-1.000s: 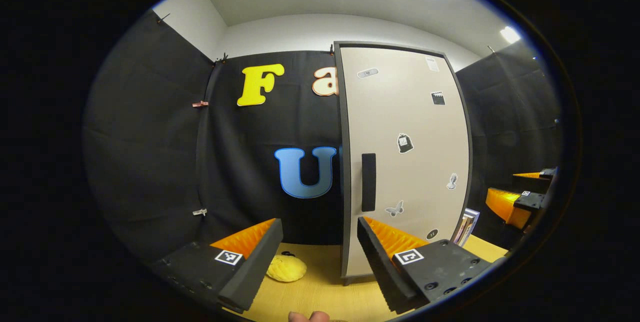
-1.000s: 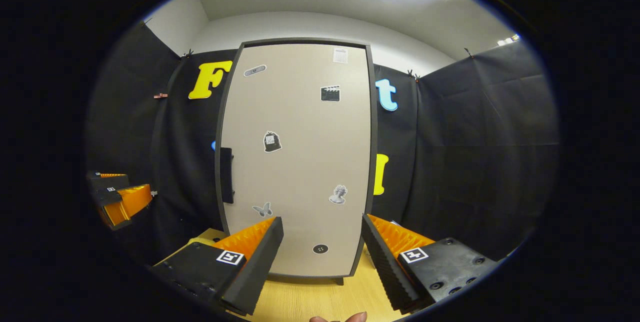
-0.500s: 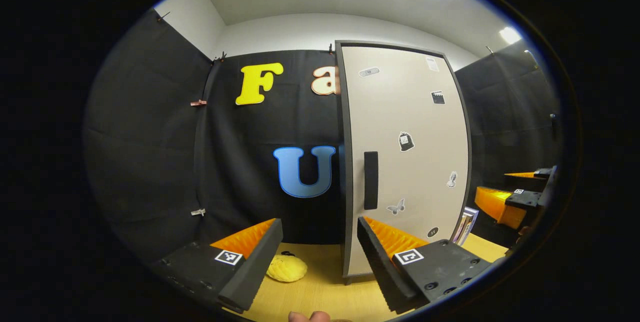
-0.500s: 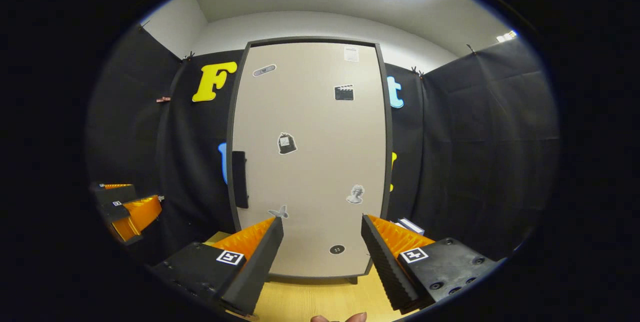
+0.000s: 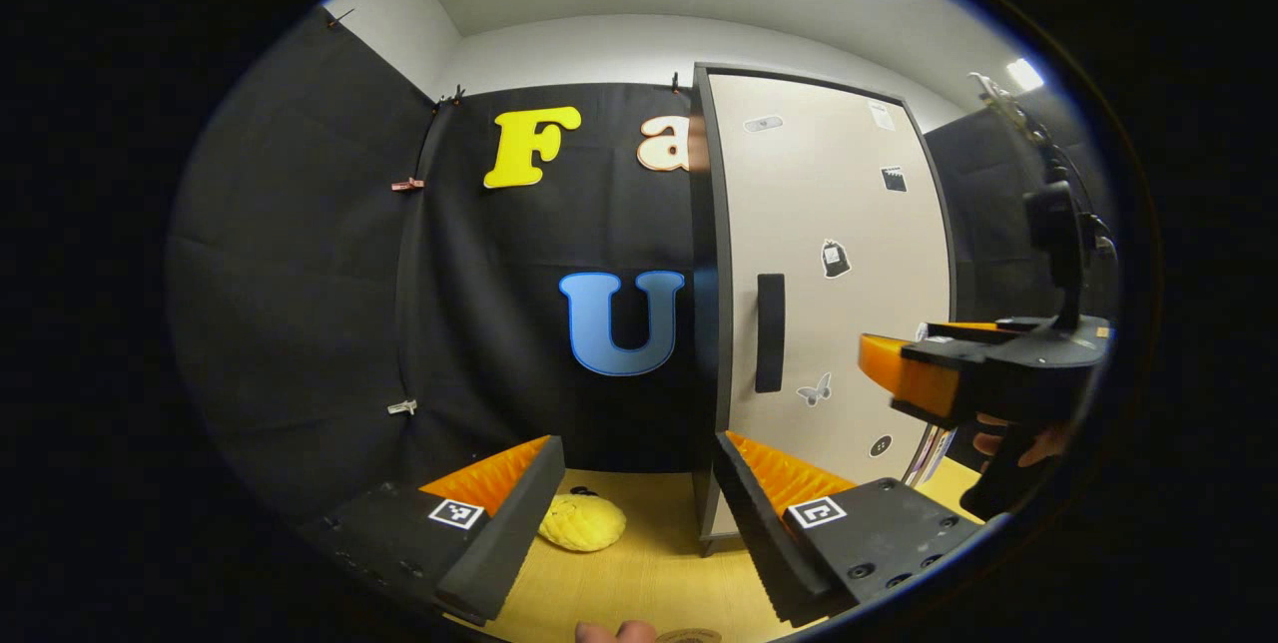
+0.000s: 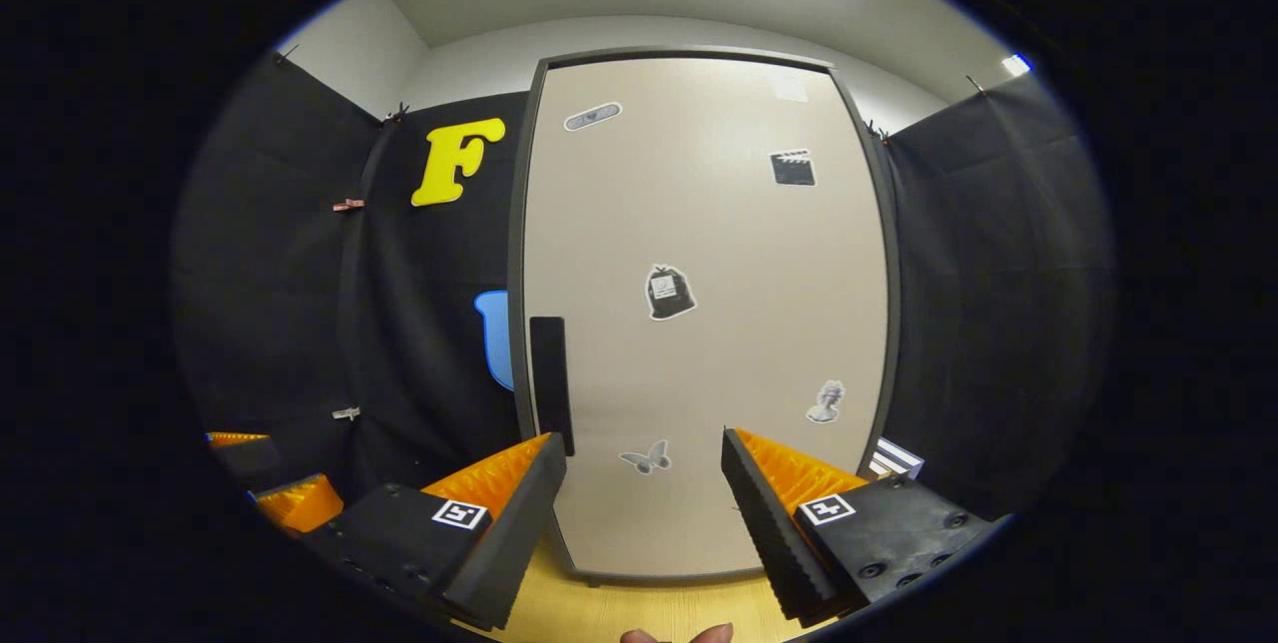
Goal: Open the cabinet door with the right hand, grasp the bottle in the cabinet with the left hand and place it on the coaster, then close the cabinet door with the right hand.
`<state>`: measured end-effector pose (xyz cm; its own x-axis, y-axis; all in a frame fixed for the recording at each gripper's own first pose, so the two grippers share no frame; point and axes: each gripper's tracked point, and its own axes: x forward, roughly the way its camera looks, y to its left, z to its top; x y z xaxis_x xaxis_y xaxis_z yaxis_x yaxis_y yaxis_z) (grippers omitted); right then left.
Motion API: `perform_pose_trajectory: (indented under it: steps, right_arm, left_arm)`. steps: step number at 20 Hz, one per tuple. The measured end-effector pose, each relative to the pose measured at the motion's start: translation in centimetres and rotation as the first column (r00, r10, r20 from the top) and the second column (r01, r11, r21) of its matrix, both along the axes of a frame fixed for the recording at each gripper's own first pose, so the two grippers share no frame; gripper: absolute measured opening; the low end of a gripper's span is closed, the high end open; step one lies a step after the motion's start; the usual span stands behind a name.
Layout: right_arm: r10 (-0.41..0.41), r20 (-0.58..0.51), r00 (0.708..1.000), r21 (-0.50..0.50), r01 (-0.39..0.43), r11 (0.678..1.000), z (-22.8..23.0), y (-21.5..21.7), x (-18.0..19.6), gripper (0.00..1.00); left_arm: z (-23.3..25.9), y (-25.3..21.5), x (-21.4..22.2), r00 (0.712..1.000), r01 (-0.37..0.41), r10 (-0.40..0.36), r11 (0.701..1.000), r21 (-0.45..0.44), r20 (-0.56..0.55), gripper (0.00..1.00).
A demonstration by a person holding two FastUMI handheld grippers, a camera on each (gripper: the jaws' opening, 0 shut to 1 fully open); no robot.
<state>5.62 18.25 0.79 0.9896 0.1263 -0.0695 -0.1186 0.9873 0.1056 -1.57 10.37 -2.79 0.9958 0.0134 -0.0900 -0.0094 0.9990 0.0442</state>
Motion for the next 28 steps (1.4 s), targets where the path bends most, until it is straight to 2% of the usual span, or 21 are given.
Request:
perform_pose_trajectory:
  steps: [8, 13, 14, 16, 17, 20, 21, 23, 24, 28]
  right_arm:
    - [0.003, 0.000, 1.000, 0.012, -0.003, 1.000, -0.3, 5.5, 6.9, 0.97]
    - [0.021, -0.034, 0.999, 0.004, -0.020, 1.000, -2.1, 7.7, 9.7, 0.96]
    - [0.028, -0.049, 0.998, 0.014, -0.027, 1.000, -2.6, 8.2, 10.0, 0.84]
    - [0.024, -0.069, 0.997, 0.027, -0.022, 0.999, -3.3, 8.6, 10.6, 0.67]
    - [0.019, -0.070, 0.997, 0.028, -0.017, 0.999, -3.3, 8.6, 10.8, 0.51]
    - [0.030, -0.069, 0.997, 0.006, -0.029, 1.000, -3.5, 8.6, 11.0, 0.31]
    - [0.039, -0.082, 0.996, 0.016, -0.038, 0.999, -3.4, 8.7, 10.7, 0.19]
    - [0.065, -0.096, 0.993, 0.049, -0.061, 0.997, -3.4, 8.8, 10.5, 0.23]
    - [0.071, -0.084, 0.994, 0.032, -0.068, 0.997, -3.3, 8.8, 10.5, 0.15]
    - [0.108, -0.057, 0.993, 0.039, -0.106, 0.994, -2.6, 8.8, 9.1, 0.15]
  left_arm:
    - [-0.5, 1.6, -0.2, 1.000, -0.022, 0.022, 1.000, -0.016, -0.013, 0.95]
    - [-0.6, 2.8, -0.3, 0.999, -0.046, 0.046, 0.999, -0.014, -0.016, 0.95]
    - [-0.8, 2.9, -0.5, 0.998, -0.052, 0.052, 0.999, -0.014, -0.019, 0.95]
    - [-1.1, 3.3, -0.6, 0.998, -0.066, 0.066, 0.998, -0.015, -0.026, 0.95]
    - [-1.2, 3.5, -0.7, 0.997, -0.070, 0.070, 0.997, -0.014, -0.028, 0.95]
    - [-1.5, 3.5, -0.9, 0.996, -0.085, 0.085, 0.996, -0.003, -0.036, 0.95]
    - [-1.5, 3.4, -1.0, 0.996, -0.086, 0.086, 0.996, -0.006, -0.038, 0.95]
    - [-1.6, 3.2, -1.1, 0.996, -0.077, 0.076, 0.997, -0.020, -0.040, 0.95]
    - [-1.4, 3.0, -1.1, 0.997, -0.073, 0.072, 0.997, -0.023, -0.034, 0.95]
    - [-0.2, 2.4, -1.2, 0.998, -0.070, 0.070, 0.997, -0.016, -0.004, 0.94]
